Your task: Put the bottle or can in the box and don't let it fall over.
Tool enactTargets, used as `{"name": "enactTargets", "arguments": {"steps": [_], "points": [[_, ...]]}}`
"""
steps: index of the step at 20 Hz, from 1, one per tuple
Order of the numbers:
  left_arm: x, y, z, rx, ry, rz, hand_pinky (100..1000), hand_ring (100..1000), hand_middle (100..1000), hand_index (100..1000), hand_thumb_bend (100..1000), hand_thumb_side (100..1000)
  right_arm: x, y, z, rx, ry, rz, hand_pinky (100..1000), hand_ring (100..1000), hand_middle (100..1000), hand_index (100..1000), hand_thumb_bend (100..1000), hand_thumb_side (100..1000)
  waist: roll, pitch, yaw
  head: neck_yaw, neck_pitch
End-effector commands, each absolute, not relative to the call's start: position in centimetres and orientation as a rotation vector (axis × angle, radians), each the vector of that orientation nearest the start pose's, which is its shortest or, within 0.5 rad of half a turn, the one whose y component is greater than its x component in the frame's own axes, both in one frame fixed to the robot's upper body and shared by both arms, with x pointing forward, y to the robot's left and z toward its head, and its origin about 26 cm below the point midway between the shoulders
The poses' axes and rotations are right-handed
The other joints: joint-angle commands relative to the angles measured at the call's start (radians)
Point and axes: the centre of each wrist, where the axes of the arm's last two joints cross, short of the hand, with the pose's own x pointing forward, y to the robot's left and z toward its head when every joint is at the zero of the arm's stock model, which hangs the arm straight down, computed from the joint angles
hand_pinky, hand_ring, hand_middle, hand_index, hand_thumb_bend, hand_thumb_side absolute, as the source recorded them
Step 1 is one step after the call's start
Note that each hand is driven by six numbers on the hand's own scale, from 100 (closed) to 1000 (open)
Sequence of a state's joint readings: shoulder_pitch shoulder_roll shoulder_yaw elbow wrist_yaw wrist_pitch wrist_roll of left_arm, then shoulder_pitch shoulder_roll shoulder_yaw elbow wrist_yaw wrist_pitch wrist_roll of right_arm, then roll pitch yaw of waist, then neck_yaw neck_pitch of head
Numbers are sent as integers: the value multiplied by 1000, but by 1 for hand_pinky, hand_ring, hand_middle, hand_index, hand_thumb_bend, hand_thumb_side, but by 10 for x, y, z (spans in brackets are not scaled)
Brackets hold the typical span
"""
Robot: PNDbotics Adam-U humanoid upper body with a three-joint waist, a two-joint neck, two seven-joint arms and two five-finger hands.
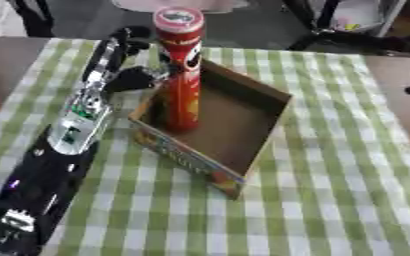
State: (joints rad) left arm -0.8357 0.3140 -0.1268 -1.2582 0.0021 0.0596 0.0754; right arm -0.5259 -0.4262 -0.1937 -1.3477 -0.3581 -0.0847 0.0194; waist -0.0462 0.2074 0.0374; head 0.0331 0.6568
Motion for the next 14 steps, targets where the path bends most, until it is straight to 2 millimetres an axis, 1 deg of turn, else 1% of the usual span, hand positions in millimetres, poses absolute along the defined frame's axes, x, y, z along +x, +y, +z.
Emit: {"name": "enactTargets", "arguments": {"steps": [1, 5, 8, 14], "points": [[435, 226, 237, 206, -2060, -402, 910, 770, 746, 783, 821, 241, 390, -374, 172, -101, -2054, -56, 607, 819, 856, 771, 640, 272, -2, -28, 4, -8, 4], [424, 241, 251, 217, -2091, -392, 908, 768, 744, 781, 808, 246, 389, -377, 171, -113, -2051, -58, 607, 819, 855, 770, 645, 266, -5, -31, 14, -15, 12], [415, 257, 259, 245, -2101, -363, 907, 766, 744, 779, 791, 259, 388, -379, 172, -122, -2053, -60, 607, 819, 855, 770, 645, 271, -5, -34, 21, -20, 17], [401, 293, 269, 343, -2122, -283, 906, 767, 745, 781, 790, 278, 386, -384, 172, -142, -2055, -74, 607, 819, 855, 770, 648, 275, -8, -42, 32, -31, 24]]}}
